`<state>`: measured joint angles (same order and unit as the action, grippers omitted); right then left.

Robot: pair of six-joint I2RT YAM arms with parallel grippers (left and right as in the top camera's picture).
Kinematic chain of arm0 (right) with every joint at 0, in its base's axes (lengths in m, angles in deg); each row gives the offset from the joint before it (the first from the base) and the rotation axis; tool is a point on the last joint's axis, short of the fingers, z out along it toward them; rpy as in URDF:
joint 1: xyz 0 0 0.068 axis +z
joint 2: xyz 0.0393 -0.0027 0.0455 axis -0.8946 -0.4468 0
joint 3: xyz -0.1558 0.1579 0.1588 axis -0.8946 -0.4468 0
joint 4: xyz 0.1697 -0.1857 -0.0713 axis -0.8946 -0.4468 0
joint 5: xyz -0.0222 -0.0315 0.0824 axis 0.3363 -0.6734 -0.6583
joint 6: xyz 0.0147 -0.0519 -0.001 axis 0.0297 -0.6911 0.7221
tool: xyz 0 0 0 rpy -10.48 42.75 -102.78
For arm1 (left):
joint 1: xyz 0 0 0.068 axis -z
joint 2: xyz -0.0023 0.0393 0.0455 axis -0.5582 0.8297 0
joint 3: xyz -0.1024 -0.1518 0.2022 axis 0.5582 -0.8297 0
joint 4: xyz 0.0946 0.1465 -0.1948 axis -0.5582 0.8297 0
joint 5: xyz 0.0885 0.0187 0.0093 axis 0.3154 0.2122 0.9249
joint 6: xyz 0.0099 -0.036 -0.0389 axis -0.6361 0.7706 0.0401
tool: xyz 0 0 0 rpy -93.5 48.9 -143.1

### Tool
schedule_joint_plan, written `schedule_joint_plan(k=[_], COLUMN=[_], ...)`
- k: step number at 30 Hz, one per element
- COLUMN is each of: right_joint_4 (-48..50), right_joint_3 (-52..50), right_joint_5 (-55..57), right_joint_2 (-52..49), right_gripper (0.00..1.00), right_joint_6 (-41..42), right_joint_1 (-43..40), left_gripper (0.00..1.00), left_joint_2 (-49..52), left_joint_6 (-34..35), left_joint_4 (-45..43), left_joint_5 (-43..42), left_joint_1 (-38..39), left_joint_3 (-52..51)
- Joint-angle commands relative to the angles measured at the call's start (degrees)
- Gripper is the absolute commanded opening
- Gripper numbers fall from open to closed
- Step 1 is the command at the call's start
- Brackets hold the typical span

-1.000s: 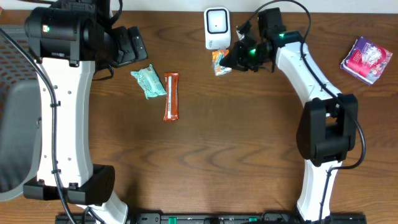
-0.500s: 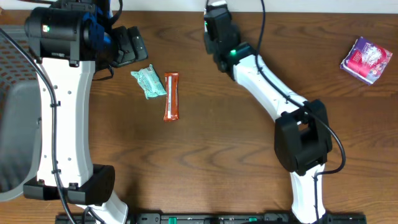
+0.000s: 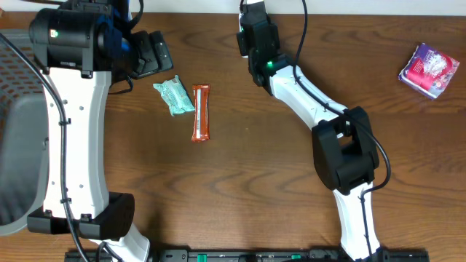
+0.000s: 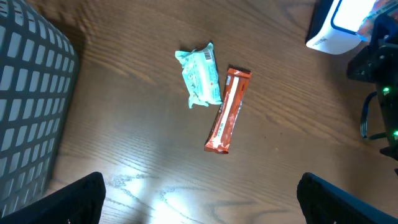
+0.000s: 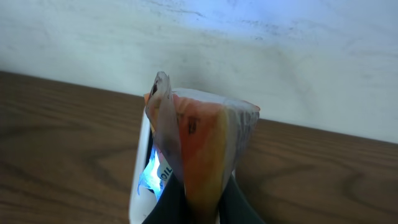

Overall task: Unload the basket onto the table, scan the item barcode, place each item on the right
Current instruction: 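Carry the orange pack to the right corner beside the pink bag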

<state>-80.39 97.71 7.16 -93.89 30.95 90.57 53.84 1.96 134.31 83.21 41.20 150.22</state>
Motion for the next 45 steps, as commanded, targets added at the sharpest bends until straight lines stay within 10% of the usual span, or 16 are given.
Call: schedule_joint_plan(k=[1,12,25,37,45], right_joint_4=[0.15,-8.33,-43.41,-47.93,-49.59], right_joint_3=[0.50,1.42,1.20,-1.53,-1.55], right_joint_5=[-1.18,0.70,-2.19,-8.81,-14.01], right_joint_2=[-0.37,2.12,7.65,6.45,6.45], right_gripper=[0.01,0.01,0.01,0.01,0.74], right_joint_6=[2.86,8.28,11.13,10.67,10.67], right_joint_1=[-0.66,-7.52,-35.19,-51.36,-53.31], left_gripper=[0.98,0.98,0.98,0.98,0.98], left_joint_2=[0.31,0.31,0.31,0.31,0.31], left_joint_6=[-0.09,-0.09,-0.09,-0.09,-0.11], left_joint_4=[4.44,4.44,4.44,4.44,4.44], left_joint_5=[0.33,0.33,0.33,0.33,0.33], left_joint_1=[-0.24,-0.24,-0.24,-0.24,-0.24], left_joint_3=[0.13,0.13,0.13,0.13,0.13])
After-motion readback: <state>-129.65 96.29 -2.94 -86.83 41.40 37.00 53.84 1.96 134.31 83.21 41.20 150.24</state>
